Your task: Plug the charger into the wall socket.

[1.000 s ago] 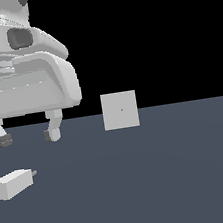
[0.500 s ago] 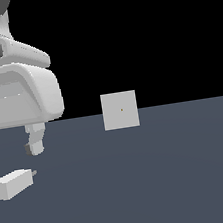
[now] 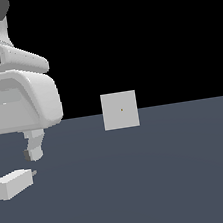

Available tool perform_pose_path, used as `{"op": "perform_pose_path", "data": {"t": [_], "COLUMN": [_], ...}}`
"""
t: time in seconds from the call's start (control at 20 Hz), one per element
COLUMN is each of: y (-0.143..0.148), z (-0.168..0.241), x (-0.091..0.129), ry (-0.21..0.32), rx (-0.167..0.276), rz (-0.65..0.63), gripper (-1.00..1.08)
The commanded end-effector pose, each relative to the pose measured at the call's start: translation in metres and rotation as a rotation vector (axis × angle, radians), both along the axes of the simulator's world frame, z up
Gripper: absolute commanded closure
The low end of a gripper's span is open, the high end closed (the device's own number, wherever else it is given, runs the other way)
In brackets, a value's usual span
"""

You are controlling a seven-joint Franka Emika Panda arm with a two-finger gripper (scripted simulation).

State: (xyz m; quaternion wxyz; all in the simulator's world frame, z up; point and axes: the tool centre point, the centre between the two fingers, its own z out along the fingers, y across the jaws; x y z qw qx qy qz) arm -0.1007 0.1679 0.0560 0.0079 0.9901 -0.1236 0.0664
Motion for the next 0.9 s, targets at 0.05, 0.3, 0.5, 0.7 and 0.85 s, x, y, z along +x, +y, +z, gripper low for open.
{"op": "perform_pose_path", "data": {"t": [0.05, 0.3, 0.5, 0.7, 0.85], "y": [0.0, 0.0, 0.0, 0.0, 0.0], "z": [-0.012, -0.035, -0.043, -0.044, -0.044], "x": [-0.001, -0.001, 0.0, 0.0, 0.0], "ry": [0.001, 0.0, 0.0, 0.0, 0.0], "rx": [0.0, -0.001, -0.001, -0.001, -0.001], "rz": [-0.001, -0.002, -0.002, -0.002, -0.002], "gripper": [-0.92, -0.92, -0.92, 1.08, 1.08]}}
